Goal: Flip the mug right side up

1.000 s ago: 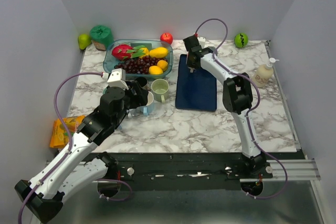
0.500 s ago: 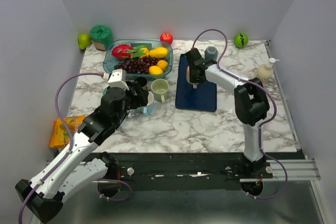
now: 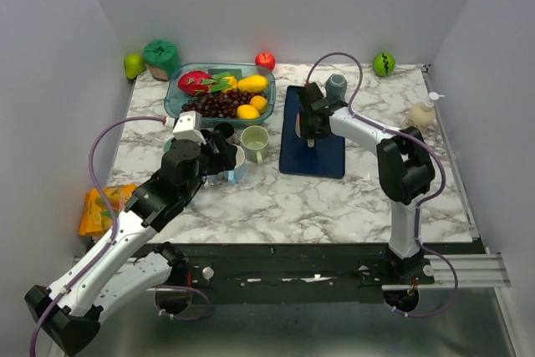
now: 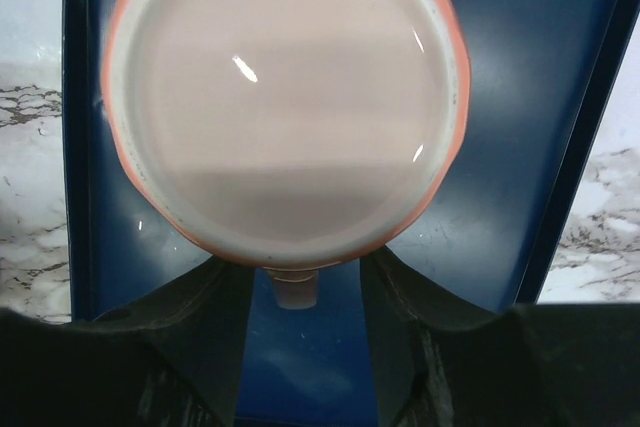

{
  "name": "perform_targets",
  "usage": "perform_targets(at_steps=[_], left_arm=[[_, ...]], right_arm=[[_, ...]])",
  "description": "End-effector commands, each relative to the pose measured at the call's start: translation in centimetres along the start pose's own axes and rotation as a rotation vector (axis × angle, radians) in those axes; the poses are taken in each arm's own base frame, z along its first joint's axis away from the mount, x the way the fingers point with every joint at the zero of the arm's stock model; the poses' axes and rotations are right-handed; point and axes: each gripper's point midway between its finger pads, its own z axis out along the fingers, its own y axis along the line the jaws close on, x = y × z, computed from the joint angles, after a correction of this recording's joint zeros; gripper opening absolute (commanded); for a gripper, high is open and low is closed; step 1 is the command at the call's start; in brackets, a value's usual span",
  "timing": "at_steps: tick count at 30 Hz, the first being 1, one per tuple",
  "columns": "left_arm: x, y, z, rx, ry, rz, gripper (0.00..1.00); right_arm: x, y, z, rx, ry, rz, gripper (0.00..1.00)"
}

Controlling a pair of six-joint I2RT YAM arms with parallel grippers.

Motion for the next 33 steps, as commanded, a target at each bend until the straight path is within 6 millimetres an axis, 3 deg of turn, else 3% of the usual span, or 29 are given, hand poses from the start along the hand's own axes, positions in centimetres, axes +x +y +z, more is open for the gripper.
perform_targets(at_steps=[1,6,13,19,20,22,26,29,30,33], left_arm=[[-0.2,-0.3,0.0,0.021,-0.016,-0.011,0.84],[-0.3,-0.3,-0.1,0.021,-0.02,-0.01,0.85],[-0.4,-0.2,-0.1,0.018,-0.02,-0.009,0.85],[-0.3,-0.2,-0.2,0.019,-0.019,-0.01,0.85],[-0.4,-0.2,-0.3,0.02,-0.021,-0.01,0.85],[-0.4,-0.2,-0.3,0.021,-0.02,-0.012,0.85],[-0.5,-0.4,-0.4,0.031,-0.021,-0.012,0.9],[-0.8,-0.9,-0.6,0.052,-0.026,-0.012,0.99],[-0.9,-1.1,-0.6,0.063,-0.028,-0.008,0.99],[-1.2,-2.1,-0.7,0.111,-0.033,-0.008,0.99]], right_arm=[[-1.9,0.6,-0.4,-0.011,-0.027,-0.032,0.55],[-2.4,0.4,0.2,0.019,-0.03,-0.053,0.54],[-2.3,0.4,1.0,0.03,-0.009,-0.056,0.41],[-2.6,0.3,1.3,0.063,-0.001,-0.046,0.14],[-2.6,0.2,1.5,0.063,0.001,-0.047,0.03],[-2.8,0.3,1.4,0.063,-0.006,-0.045,0.01],[-3.6,0.5,0.3,0.03,-0.059,-0.037,0.01],[-5.1,0.8,-2.0,-0.027,-0.13,-0.019,0.01],[-6.0,1.0,-3.6,-0.055,-0.166,-0.008,0.01],[-7.0,1.6,-5.8,-0.124,-0.213,0.003,0.01]])
